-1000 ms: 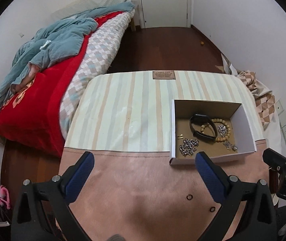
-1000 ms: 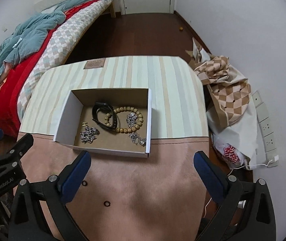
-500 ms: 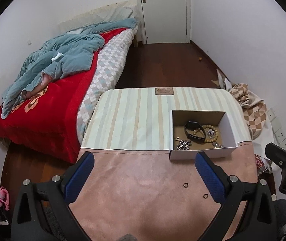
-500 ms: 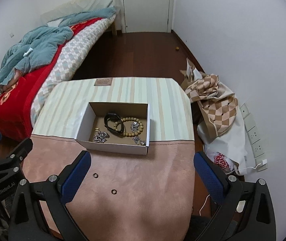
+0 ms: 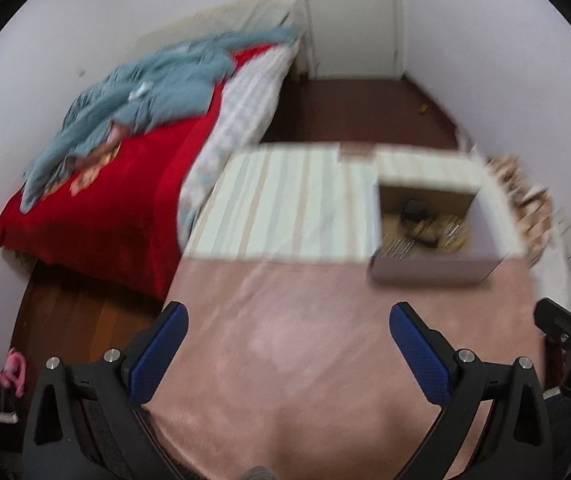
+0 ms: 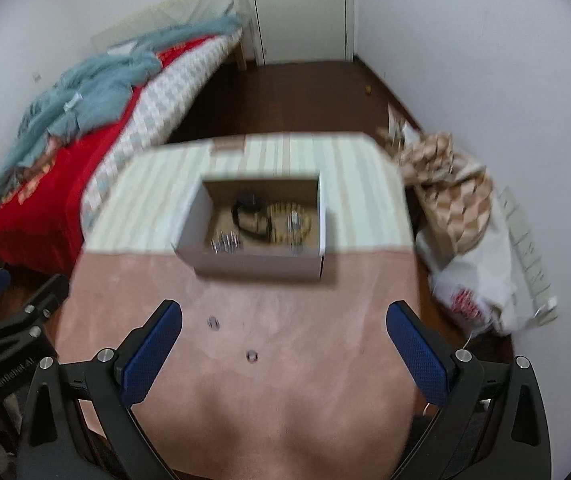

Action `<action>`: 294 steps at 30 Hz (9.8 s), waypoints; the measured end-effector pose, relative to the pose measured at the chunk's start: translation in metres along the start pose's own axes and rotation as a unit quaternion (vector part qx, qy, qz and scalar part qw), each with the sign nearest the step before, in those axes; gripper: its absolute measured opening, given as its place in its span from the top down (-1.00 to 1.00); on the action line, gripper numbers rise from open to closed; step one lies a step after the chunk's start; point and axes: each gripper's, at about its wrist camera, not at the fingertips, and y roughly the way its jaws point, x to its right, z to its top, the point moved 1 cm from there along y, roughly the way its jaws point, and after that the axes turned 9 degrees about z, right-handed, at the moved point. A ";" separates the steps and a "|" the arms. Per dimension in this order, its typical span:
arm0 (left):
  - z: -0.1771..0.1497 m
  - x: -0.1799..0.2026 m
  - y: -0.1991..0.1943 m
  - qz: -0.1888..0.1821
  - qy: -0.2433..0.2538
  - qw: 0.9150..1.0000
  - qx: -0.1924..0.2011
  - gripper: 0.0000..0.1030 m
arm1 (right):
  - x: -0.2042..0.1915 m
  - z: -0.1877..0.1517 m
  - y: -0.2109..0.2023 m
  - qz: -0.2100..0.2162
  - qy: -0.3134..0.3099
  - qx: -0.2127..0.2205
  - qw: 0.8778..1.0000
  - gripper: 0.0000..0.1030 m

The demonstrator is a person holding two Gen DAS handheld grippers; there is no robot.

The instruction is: Organize jewelry

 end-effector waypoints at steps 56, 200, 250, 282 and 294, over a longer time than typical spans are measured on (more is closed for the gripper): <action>-0.047 0.121 0.099 -0.121 0.101 0.984 -0.079 0.98 | 0.100 -0.073 0.104 0.016 0.110 -0.018 0.994 0.38; 0.074 -0.009 -0.137 -0.101 0.003 0.993 0.061 -0.98 | -0.002 0.049 -0.156 -0.043 -0.004 0.073 0.996 -1.00; 0.104 0.022 -0.107 -0.083 0.012 0.996 -0.009 -0.98 | 0.013 0.096 -0.126 -0.066 0.011 0.035 0.997 -1.00; 0.106 0.020 -0.126 -0.082 0.013 0.996 0.012 -1.00 | 0.007 0.100 -0.137 -0.062 0.000 0.040 0.997 -1.00; 0.104 0.019 -0.129 -0.082 0.015 0.996 0.015 -1.00 | 0.007 0.097 -0.141 -0.062 -0.001 0.042 0.997 -1.00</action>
